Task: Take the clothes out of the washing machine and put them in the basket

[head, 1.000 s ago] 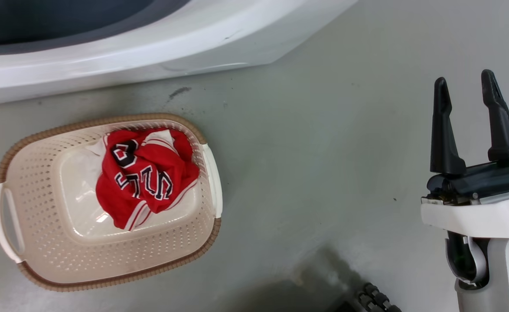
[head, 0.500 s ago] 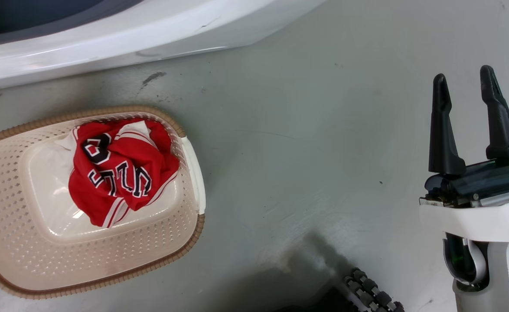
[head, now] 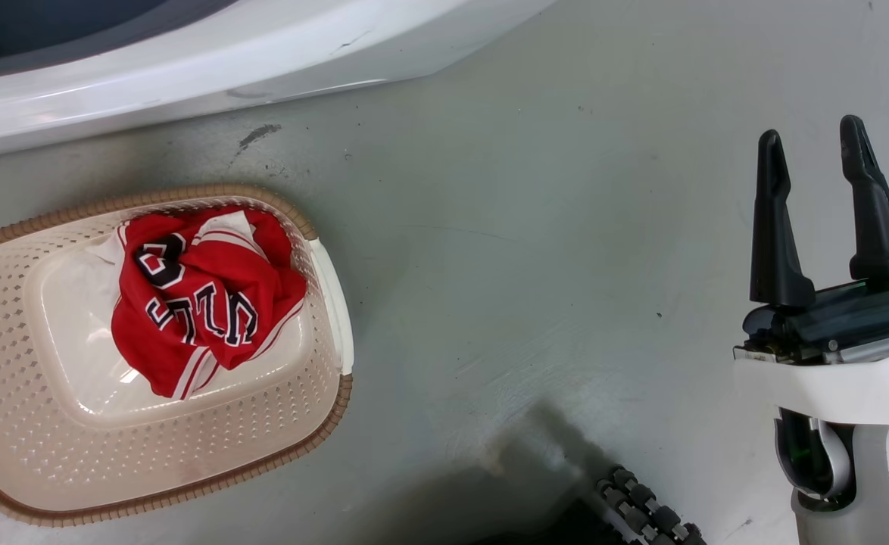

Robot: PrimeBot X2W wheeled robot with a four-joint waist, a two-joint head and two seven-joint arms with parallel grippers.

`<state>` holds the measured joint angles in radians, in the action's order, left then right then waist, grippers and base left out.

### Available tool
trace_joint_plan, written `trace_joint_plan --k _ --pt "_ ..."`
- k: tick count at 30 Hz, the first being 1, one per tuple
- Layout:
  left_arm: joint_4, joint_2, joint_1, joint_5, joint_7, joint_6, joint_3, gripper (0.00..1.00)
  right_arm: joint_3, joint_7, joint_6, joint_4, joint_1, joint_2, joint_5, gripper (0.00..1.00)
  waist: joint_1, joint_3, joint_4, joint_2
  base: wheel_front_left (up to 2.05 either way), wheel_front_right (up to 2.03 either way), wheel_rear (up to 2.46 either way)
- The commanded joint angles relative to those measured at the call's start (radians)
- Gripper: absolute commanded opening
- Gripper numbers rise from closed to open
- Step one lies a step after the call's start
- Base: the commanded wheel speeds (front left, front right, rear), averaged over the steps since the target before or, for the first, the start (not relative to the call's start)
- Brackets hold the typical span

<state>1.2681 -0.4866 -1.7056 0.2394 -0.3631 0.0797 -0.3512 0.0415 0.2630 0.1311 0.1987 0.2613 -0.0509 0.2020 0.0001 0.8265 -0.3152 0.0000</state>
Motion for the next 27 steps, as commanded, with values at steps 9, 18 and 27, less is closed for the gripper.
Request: trace_joint_plan --k 9,18,27 --pt "-0.009 -0.013 -0.026 -0.013 0.094 0.006 -0.026 0.00 0.000 0.003 -0.001 -0.002 -0.004 0.001 -0.008 1.00 -0.0001 -0.009 0.003 0.0000 0.00 0.00 0.00" --pt "-0.007 0.011 -0.059 -0.006 0.144 0.024 -0.049 0.00 0.006 0.003 -0.001 -0.004 -0.010 0.001 -0.009 1.00 -0.0001 -0.021 0.010 0.0000 0.00 0.00 0.00" --pt "0.008 0.049 -0.093 0.045 0.042 0.046 -0.053 1.00 0.013 0.003 -0.001 -0.001 -0.013 0.001 -0.003 1.00 -0.0001 -0.009 -0.004 0.0000 0.00 0.00 0.00"
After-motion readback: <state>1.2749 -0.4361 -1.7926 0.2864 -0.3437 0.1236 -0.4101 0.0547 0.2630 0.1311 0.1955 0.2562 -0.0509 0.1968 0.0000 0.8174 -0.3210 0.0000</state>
